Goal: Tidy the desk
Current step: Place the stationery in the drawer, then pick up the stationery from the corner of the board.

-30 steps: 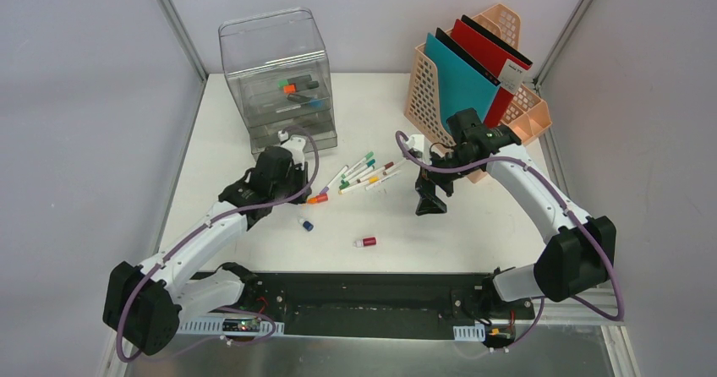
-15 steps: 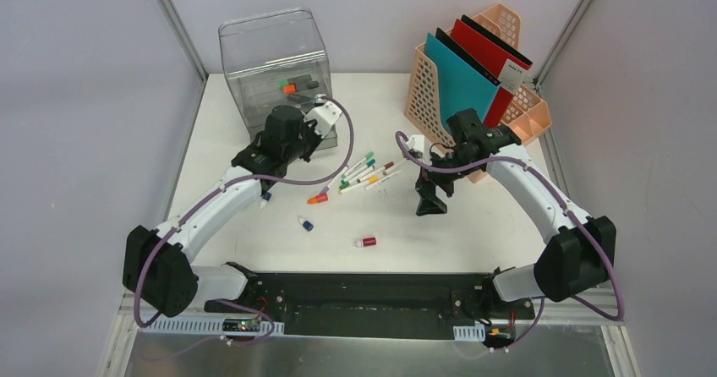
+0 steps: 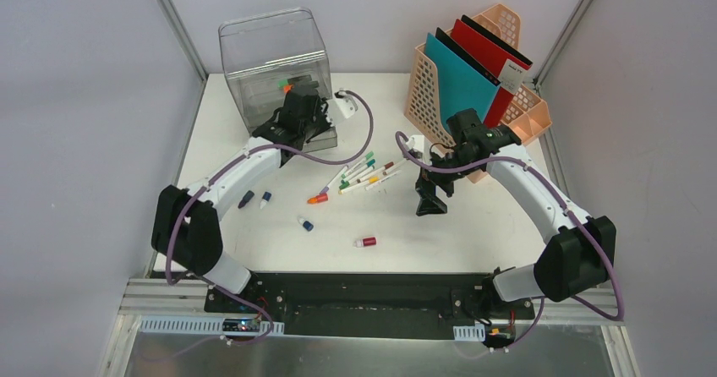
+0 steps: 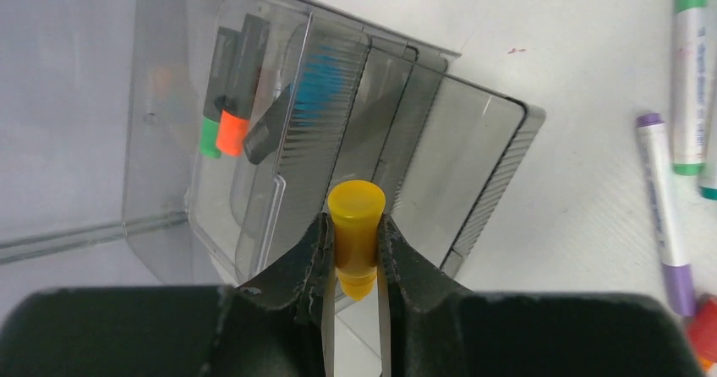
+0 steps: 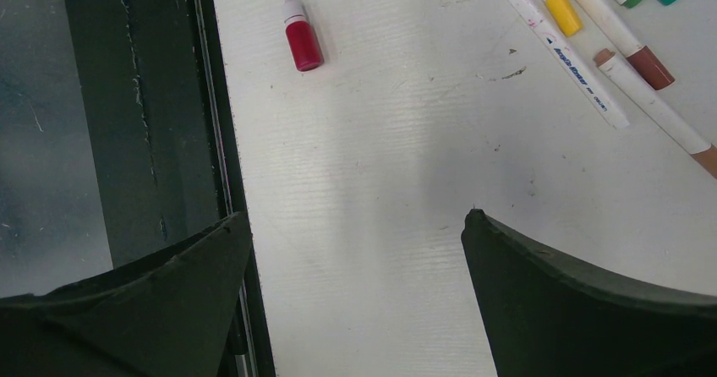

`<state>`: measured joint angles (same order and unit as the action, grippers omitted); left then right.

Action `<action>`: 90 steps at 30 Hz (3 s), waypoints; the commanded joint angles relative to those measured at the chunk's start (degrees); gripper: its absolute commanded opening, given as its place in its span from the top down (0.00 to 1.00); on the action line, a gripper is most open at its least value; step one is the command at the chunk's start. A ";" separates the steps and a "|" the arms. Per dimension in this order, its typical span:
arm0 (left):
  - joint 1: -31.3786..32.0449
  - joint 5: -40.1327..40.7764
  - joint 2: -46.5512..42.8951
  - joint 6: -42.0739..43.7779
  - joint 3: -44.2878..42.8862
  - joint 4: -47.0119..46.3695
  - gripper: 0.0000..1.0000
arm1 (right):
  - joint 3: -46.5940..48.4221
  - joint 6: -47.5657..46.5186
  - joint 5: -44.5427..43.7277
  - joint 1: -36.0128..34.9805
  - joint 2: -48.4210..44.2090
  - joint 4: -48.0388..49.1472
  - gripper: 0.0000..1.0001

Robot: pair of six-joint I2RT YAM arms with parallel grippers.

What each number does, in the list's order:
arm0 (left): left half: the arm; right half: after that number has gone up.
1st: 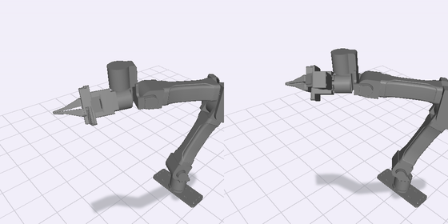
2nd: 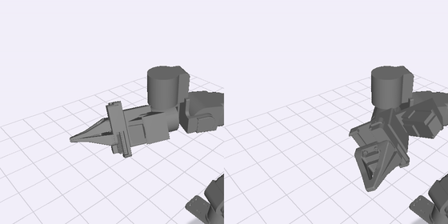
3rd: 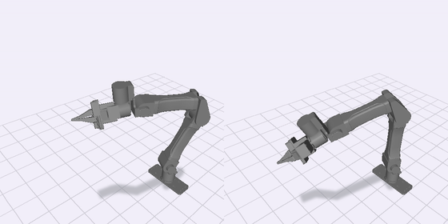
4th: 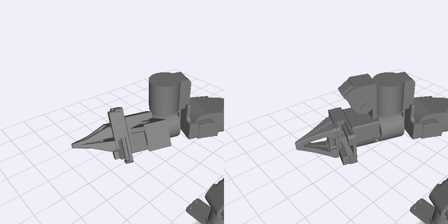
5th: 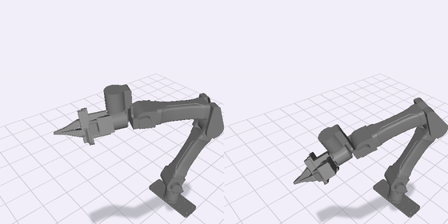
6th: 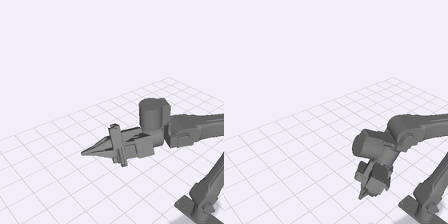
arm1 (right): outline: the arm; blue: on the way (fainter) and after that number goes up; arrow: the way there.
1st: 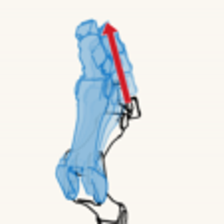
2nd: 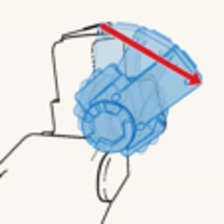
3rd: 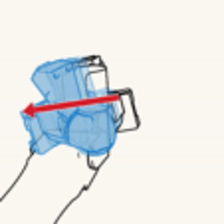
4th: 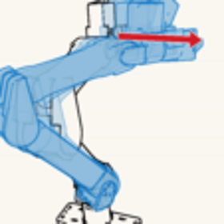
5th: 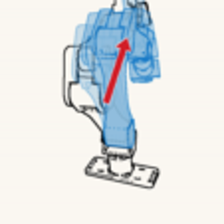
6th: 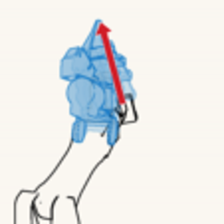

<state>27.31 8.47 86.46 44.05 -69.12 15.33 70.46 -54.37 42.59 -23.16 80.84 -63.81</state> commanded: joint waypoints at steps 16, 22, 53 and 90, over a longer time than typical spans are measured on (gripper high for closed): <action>-5.33 -0.40 3.96 -11.16 -2.55 -6.37 0.31 | 0.98 -1.84 0.30 -0.36 -1.40 0.01 0.01; -5.42 -10.05 -5.27 -26.65 -0.84 -4.89 0.17 | 1.00 -1.71 0.63 -0.36 -0.77 0.01 0.01; -5.43 -28.18 -24.46 -46.97 11.97 3.95 0.12 | -9.29 0.32 16.04 -1.73 -4.20 12.75 0.01; -6.37 -18.35 -30.46 -46.51 15.65 0.30 0.12 | -6.76 15.63 -29.57 -36.47 15.98 29.09 0.35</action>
<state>21.63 -10.52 57.41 -2.20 -53.52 18.04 60.99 -40.18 14.35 -58.63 95.98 -36.16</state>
